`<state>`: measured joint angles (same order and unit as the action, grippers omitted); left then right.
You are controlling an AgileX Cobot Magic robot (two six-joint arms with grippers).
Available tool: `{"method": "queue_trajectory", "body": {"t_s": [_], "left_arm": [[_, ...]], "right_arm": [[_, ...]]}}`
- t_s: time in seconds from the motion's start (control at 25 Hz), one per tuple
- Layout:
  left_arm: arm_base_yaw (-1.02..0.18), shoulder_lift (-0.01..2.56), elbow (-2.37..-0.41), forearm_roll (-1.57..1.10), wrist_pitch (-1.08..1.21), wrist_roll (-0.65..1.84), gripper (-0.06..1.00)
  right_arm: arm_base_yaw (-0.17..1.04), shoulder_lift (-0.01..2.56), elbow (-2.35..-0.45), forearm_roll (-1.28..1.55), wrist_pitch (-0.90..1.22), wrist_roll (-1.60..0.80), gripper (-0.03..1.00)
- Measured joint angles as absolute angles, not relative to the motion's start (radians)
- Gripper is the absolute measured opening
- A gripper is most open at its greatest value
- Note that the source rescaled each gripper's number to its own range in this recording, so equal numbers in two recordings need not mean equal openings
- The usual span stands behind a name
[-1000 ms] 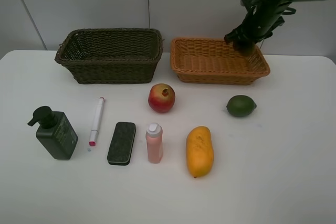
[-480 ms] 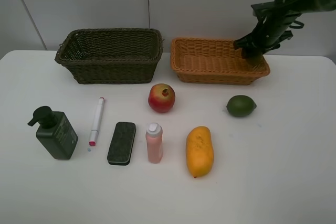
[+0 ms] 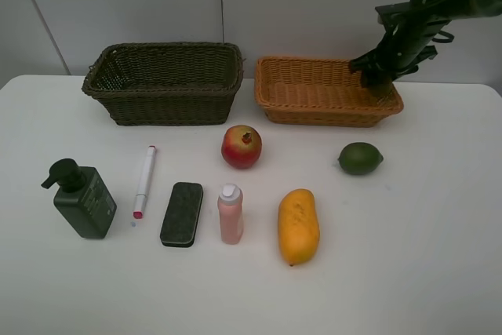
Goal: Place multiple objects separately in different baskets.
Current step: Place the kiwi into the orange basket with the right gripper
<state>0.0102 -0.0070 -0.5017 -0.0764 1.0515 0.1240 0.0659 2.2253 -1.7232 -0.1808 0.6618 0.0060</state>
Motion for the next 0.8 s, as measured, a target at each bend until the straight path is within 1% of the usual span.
{"method": "queue_trajectory", "body": {"t_s": [0.4,0.44,0.48,0.52,0.6,0.64,0.72,0.8], "left_arm": [[0.01,-0.007,-0.502,-0.076,1.052,0.124,1.0],[0.01,-0.007,-0.502,-0.076,1.052,0.124,1.0],[0.01,-0.007,-0.502,-0.076,1.052,0.124,1.0],[0.01,-0.007,-0.502,-0.076,1.052,0.124,1.0],[0.01,-0.007,-0.502,-0.076,1.052,0.124,1.0],[0.01,-0.007,-0.502,-0.076,1.052,0.124,1.0],[0.01,-0.007,-0.502,-0.076,1.052,0.124,1.0],[0.01,-0.007,-0.502,-0.076,1.052,0.124,1.0]], "right_arm": [[0.069,2.225,-1.725,-0.182,0.665,0.0,0.03],[0.07,2.225,-1.725,-0.182,0.665,0.0,0.06],[0.072,2.224,-1.725,-0.183,0.666,0.0,0.11],[0.076,2.223,-1.725,-0.184,0.666,0.0,0.18],[0.089,2.219,-1.725,-0.185,0.666,0.0,0.35],[0.095,2.217,-1.725,-0.185,0.666,0.006,0.4],[0.106,2.217,-1.725,-0.185,0.666,0.0,0.46],[0.111,2.217,-1.725,-0.185,0.668,0.0,0.47]]}}
